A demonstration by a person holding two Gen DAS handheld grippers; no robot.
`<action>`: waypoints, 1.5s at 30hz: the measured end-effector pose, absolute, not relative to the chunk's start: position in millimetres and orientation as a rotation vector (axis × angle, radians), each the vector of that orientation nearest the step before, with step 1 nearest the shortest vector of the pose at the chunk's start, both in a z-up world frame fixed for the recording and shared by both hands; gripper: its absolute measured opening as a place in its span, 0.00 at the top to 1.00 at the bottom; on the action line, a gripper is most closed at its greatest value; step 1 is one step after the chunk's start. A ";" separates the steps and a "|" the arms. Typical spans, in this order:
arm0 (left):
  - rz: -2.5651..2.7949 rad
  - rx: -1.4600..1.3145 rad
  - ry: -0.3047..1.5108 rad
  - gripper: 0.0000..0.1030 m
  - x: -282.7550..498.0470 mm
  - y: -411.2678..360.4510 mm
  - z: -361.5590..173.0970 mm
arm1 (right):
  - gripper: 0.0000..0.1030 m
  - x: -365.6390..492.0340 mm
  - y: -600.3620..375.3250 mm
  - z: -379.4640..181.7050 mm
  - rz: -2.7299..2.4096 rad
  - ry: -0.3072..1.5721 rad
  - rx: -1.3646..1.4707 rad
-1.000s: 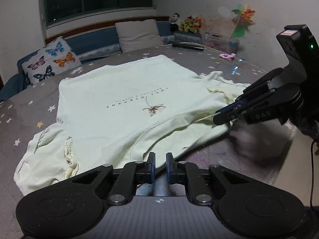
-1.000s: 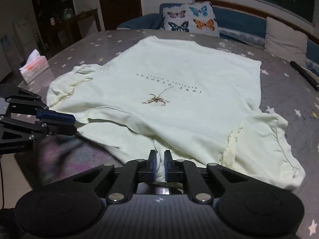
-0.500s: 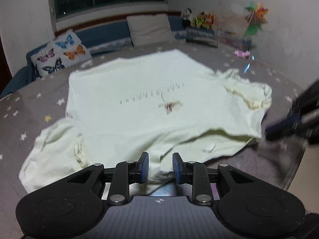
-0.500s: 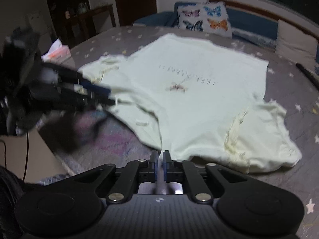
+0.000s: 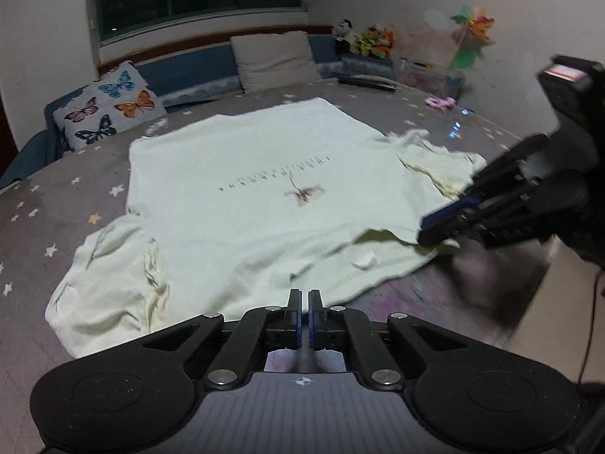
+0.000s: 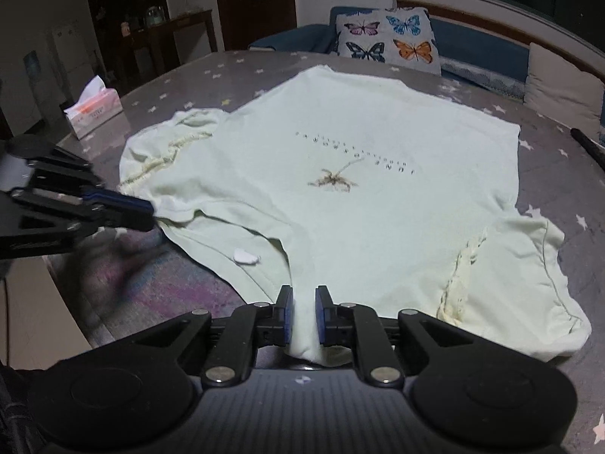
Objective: Fold clothes
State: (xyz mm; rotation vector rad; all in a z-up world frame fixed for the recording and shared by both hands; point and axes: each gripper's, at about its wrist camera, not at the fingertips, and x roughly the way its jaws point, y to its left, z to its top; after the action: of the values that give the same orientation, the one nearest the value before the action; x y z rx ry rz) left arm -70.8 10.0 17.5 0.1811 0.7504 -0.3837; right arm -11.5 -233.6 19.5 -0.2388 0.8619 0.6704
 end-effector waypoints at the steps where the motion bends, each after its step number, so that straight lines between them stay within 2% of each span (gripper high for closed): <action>1: -0.372 0.184 0.749 0.95 -68.7 10.3 17.2 | 0.88 -11.0 -233.8 18.1 0.668 0.867 -0.242; 4: -0.337 0.193 0.745 0.91 -62.0 11.1 16.5 | 0.88 -10.8 -232.8 16.9 0.665 0.867 -0.244; 5: -0.331 0.196 0.743 0.80 -59.1 10.3 15.6 | 0.86 -11.1 -232.0 17.0 0.665 0.863 -0.245; 6: -0.324 0.199 0.742 0.62 -56.2 9.3 14.5 | 0.83 -11.4 -231.2 17.1 0.666 0.859 -0.245; 7: -0.315 0.206 0.745 0.56 -53.4 8.0 12.1 | 0.80 -11.6 -230.3 17.2 0.667 0.855 -0.245; 8: -0.312 0.217 0.753 0.55 -51.4 6.6 8.8 | 0.80 -11.2 -229.1 17.3 0.667 0.853 -0.246; 10: -0.310 0.229 0.771 0.56 -49.1 5.2 2.2 | 0.80 -10.2 -226.4 17.5 0.669 0.847 -0.249; 12: -0.313 0.225 0.788 0.82 -48.8 6.0 -2.1 | 0.80 -8.6 -223.8 18.9 0.674 0.837 -0.248; 13: -0.310 0.219 0.789 0.83 -50.0 7.3 -2.2 | 0.79 -7.3 -222.8 20.0 0.677 0.832 -0.246; 14: -0.307 0.212 0.790 0.90 -51.6 8.8 -1.5 | 0.79 -5.6 -221.3 21.1 0.679 0.826 -0.245; 19: -0.323 0.210 0.752 0.90 -67.7 14.0 12.5 | 0.78 5.7 -214.8 23.9 0.692 0.805 -0.235; 23: -0.312 0.215 0.788 0.90 -65.3 15.3 6.1 | 0.78 19.1 -208.0 17.7 0.705 0.814 -0.198; 31: -0.286 0.168 0.762 0.83 -64.4 31.7 16.2 | 0.77 15.1 -197.3 12.1 0.758 0.837 -0.279; 33: -0.271 0.150 0.748 0.68 -64.1 38.1 20.4 | 0.77 16.6 -193.9 16.5 0.766 0.827 -0.286; 38: -0.095 0.087 0.704 0.49 -50.0 71.2 30.4 | 0.76 28.4 -174.0 20.2 0.784 0.797 -0.258; 40: -0.001 0.057 0.691 0.45 -42.0 88.4 31.4 | 0.75 33.5 -164.8 20.9 0.793 0.786 -0.244; 44: 0.164 -0.014 0.695 0.31 -25.5 125.7 24.2 | 0.72 31.8 -136.0 16.2 0.864 0.778 -0.260; 45: 0.193 -0.032 0.699 0.30 -22.0 134.1 21.5 | 0.70 29.9 -129.6 15.6 0.882 0.773 -0.271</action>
State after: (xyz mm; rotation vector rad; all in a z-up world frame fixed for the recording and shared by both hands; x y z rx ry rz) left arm -22.0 134.1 21.5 -0.0321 0.6992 0.1928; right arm 29.9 -129.6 15.6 -0.2712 0.7728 0.8821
